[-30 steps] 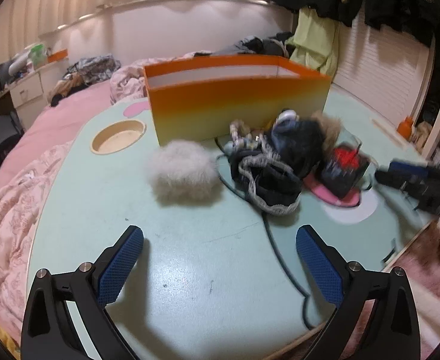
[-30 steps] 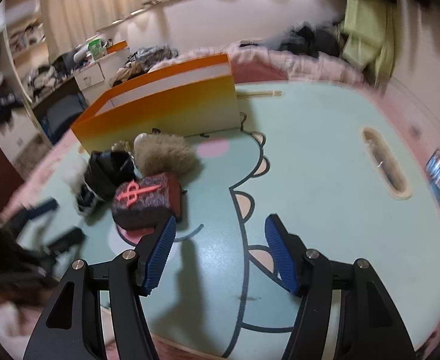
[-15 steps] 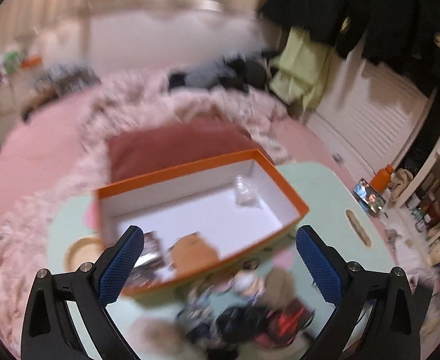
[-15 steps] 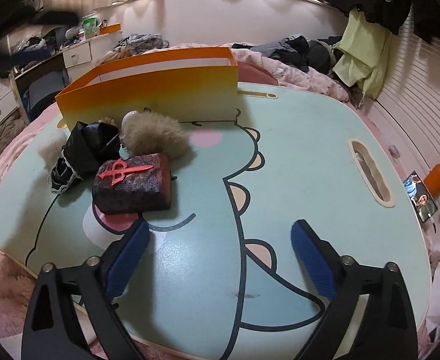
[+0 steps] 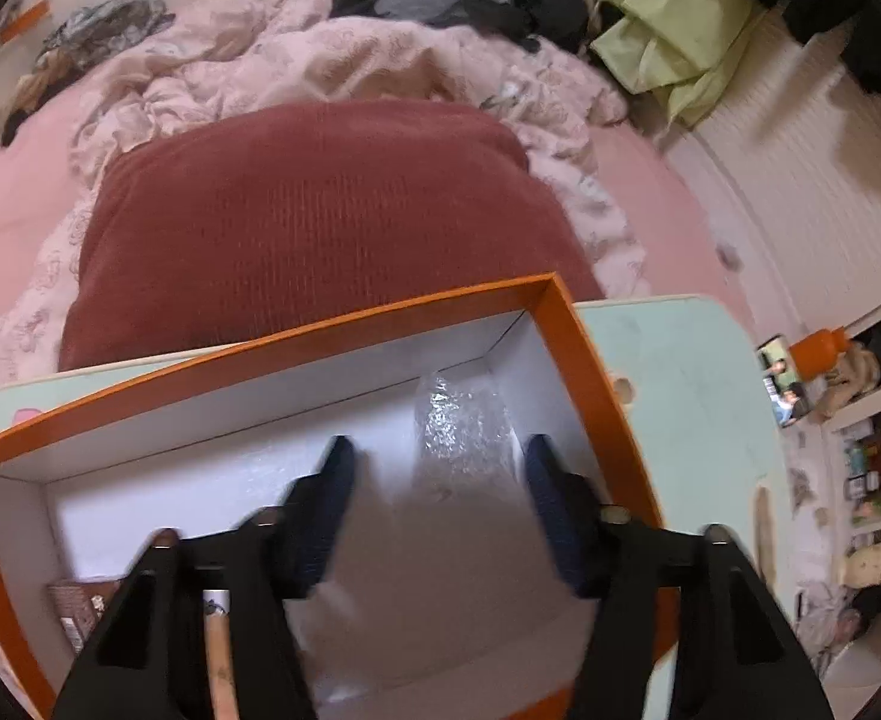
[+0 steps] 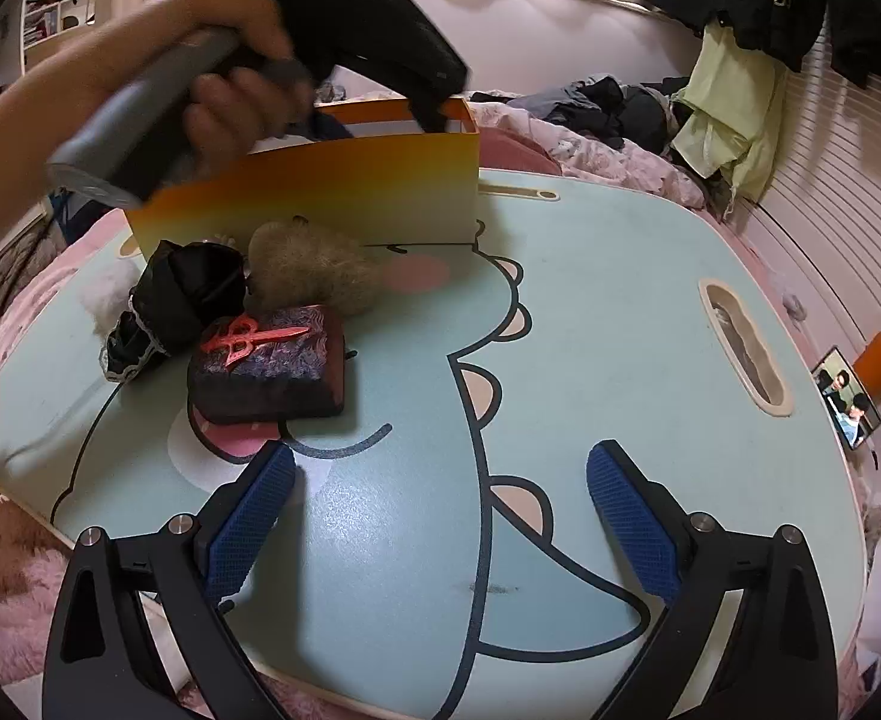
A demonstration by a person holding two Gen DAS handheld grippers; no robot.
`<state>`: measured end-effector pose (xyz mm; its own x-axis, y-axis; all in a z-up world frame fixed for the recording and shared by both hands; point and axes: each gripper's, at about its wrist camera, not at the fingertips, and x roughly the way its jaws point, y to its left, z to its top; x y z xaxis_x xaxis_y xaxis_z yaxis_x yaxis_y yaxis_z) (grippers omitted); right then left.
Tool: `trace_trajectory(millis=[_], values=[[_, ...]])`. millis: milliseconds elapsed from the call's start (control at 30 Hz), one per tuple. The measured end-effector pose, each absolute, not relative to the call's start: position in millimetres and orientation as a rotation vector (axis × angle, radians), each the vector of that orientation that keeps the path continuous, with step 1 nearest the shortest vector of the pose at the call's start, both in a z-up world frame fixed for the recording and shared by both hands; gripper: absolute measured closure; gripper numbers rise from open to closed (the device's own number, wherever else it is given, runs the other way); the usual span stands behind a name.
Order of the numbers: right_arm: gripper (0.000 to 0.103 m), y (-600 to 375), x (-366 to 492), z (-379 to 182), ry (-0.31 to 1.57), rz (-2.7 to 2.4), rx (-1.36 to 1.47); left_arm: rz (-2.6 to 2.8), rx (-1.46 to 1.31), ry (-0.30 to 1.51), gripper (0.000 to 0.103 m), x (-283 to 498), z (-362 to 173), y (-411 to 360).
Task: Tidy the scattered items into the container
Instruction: 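Reach the left gripper into the orange box and grasp the clear plastic wrap, then lower the plastic wrap onto the table and open the left gripper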
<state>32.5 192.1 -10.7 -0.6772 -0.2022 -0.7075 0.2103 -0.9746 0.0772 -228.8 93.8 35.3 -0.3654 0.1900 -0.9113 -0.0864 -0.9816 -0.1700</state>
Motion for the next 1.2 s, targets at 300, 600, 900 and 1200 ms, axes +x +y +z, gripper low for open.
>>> trace_trajectory(millis=[300,600,900,1200], values=[[0.004,193.0,32.0,-11.2,0.013,-2.686,1.129,2.484,-1.487,-0.202,0.078,-208.1,59.1,76.0],[0.004,192.9,31.2,-11.6,0.016,-2.682,1.131,2.428,-1.122,-0.219,0.078,-91.5,124.5,37.0],[0.003,192.8,30.7,-12.1,0.019,-2.679,1.133,2.498,-1.228,-0.363,0.078,-33.3,58.3,-22.8],[0.003,192.7,30.2,-12.6,0.021,-2.677,1.134,2.564,-1.272,-0.362,0.059,-26.6,34.1,-35.8]])
